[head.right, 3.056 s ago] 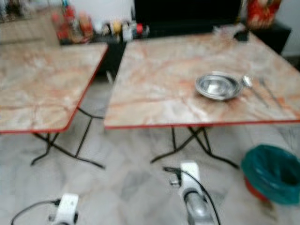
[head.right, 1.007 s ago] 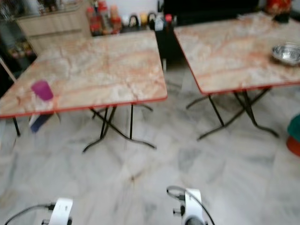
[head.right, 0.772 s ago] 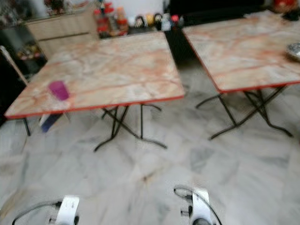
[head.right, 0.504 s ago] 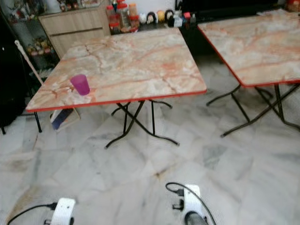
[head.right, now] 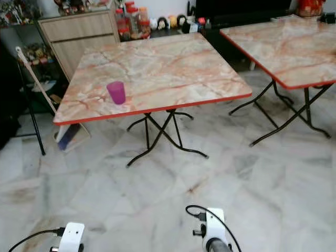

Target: Setting the table

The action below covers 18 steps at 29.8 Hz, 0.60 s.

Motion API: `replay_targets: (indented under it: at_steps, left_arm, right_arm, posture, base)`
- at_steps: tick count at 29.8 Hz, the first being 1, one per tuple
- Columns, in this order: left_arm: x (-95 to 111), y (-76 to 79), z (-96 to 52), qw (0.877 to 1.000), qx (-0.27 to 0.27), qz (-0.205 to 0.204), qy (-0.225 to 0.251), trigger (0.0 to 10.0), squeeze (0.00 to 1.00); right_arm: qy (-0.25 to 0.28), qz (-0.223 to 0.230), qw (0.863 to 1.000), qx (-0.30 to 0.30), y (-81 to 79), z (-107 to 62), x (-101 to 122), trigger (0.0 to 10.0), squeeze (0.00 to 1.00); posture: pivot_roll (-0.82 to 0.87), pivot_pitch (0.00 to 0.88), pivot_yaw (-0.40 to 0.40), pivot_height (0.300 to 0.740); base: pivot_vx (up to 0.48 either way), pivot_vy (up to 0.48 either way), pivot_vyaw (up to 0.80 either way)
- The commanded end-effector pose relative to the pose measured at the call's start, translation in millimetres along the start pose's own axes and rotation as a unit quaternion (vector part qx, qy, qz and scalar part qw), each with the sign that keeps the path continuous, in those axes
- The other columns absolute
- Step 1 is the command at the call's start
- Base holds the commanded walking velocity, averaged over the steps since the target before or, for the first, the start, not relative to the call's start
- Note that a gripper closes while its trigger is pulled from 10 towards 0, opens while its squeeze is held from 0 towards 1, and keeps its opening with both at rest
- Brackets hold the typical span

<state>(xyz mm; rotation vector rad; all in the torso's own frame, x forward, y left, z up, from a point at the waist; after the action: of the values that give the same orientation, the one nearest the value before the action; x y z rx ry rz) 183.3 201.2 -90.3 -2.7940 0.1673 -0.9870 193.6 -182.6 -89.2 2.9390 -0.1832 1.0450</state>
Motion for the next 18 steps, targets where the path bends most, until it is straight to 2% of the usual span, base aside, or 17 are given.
replay_targets:
  at_steps: [1, 7, 9, 18]
  left_arm:
    - [-3.0, -4.5, -0.7, 1.0, 0.0, 0.005, -0.004, 10.0, 0.0]
    - [0.1, -5.1, 0.1, 1.0, 0.005, -0.008, 0.001, 10.0, 0.0]
    - [0.8, -5.8, 0.2, 1.0, 0.007, -0.001, 0.001, 10.0, 0.0]
    - [-0.4, -5.0, 0.1, 1.0, 0.008, 0.0, -0.002, 10.0, 0.0]
  right_arm:
    - [0.01, 0.003, 1.0, 0.009, -7.3, 1.5, 5.9, 10.0, 0.0]
    - [0.009, 0.003, 1.0, 0.009, -7.8, 1.6, 6.0, 10.0, 0.0]
    - [0.007, 0.0, 1.0, 0.009, -7.9, 1.5, 5.3, 10.0, 0.0]
    - [0.008, 0.002, 1.0, 0.008, -7.0, 1.7, 6.4, 10.0, 0.0]
  posture:
    - [0.05, 0.0, 0.093, 0.714]
    - [0.05, 0.0, 0.092, 0.714]
    - [0.05, 0.0, 0.09, 0.714]
    - [0.05, 0.0, 0.087, 0.714]
  base:
    - [0.0, 0.0, 0.0]
    - [0.0, 0.0, 0.0]
    - [0.0, 0.0, 0.0]
    - [0.297, 0.0, 0.0]
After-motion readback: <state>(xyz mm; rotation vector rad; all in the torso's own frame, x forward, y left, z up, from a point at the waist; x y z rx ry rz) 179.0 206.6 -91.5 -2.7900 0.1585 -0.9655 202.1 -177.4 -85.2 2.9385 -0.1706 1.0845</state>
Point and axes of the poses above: a point about 5 cm out from each wrist's last joint towards the gripper, its own z axis pointing out of the wrist towards the gripper, its own x axis along the axis of the wrist's last joint, y = z × x, the point moved 1 cm from there along z, pointing out of the wrist towards the gripper, and after that the axes turned 1 degree about z, right-handed, at the moved point
